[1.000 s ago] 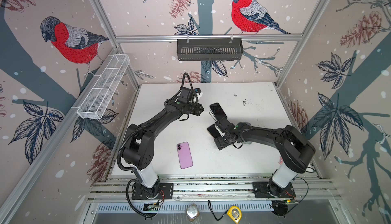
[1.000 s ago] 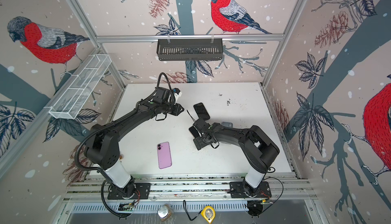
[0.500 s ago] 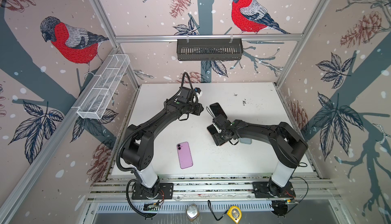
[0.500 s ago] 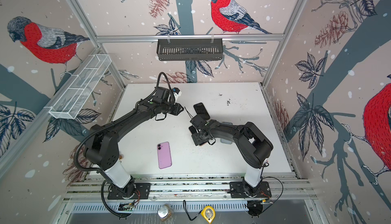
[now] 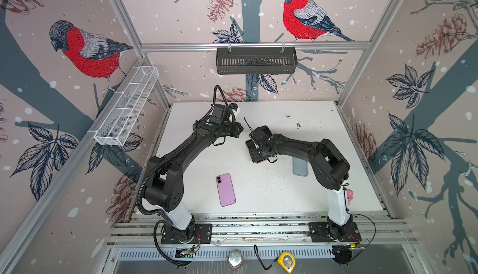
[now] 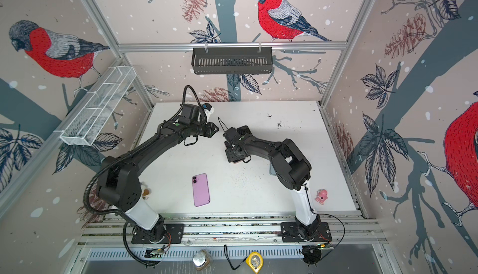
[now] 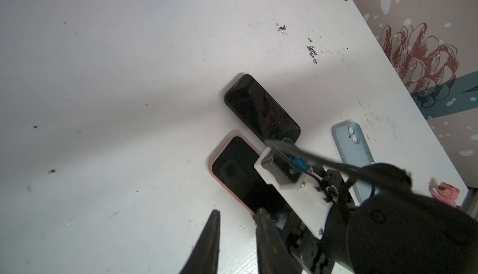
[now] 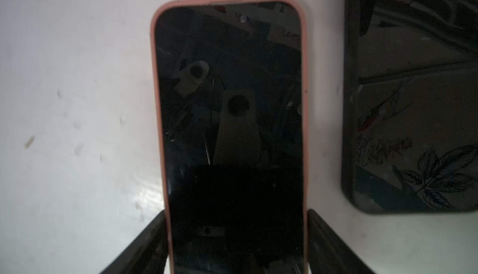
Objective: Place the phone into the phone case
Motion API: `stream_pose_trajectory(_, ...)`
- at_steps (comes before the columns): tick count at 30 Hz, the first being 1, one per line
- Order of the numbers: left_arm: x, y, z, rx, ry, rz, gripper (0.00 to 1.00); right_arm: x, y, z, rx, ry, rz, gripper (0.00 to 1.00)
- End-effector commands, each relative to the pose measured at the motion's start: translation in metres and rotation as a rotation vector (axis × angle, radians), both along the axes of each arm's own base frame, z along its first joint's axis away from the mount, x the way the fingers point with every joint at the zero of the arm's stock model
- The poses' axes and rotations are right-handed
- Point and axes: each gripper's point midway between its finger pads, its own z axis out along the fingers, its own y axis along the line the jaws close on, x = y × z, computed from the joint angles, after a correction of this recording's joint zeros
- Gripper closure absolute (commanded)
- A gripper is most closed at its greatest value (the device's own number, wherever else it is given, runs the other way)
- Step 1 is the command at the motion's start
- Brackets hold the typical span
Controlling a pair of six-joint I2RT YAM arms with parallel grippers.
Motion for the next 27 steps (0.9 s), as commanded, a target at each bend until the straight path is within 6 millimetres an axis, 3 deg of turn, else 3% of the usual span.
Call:
stream_pose_trajectory(1,0.011,0.013,0.011,-0.044,-0.034,0.055,0.73,0.005,0.009,-0.007,0.019,0.054,-0.007,0.22)
stream_pose_trajectory(6,0.021,0.029,0.013,-0.097,-0.021,0.077,0.73,0.021,0.026,-0.01,0.042,0.066,0.0,0.2)
stream_pose_trajectory(10,0.025,0.036,0.01,-0.109,-0.013,0.089,0.73,0.026,0.033,-0.001,0.057,0.053,0.024,0.09)
stream_pose_trajectory(16,0.026,0.036,0.008,-0.11,-0.008,0.087,0.73,0.021,0.004,0.045,0.087,-0.033,-0.005,0.08)
stream_pose_trajectory(19,0.025,0.035,0.008,-0.116,-0.01,0.081,0.73,0.011,-0.031,0.068,0.132,-0.067,-0.068,0.1)
stream_pose_trajectory(21,0.025,0.033,0.009,-0.124,-0.01,0.074,0.73,0.004,-0.067,0.079,0.145,-0.093,-0.132,0.11)
stream_pose_trajectory(24,0.024,0.031,0.01,-0.133,-0.009,0.066,0.73,-0.006,-0.13,0.083,0.128,-0.134,-0.248,0.13)
stream_pose_trajectory(27,0.023,0.03,0.011,-0.141,-0.011,0.058,0.73,-0.022,-0.193,0.074,0.133,-0.132,-0.379,0.16)
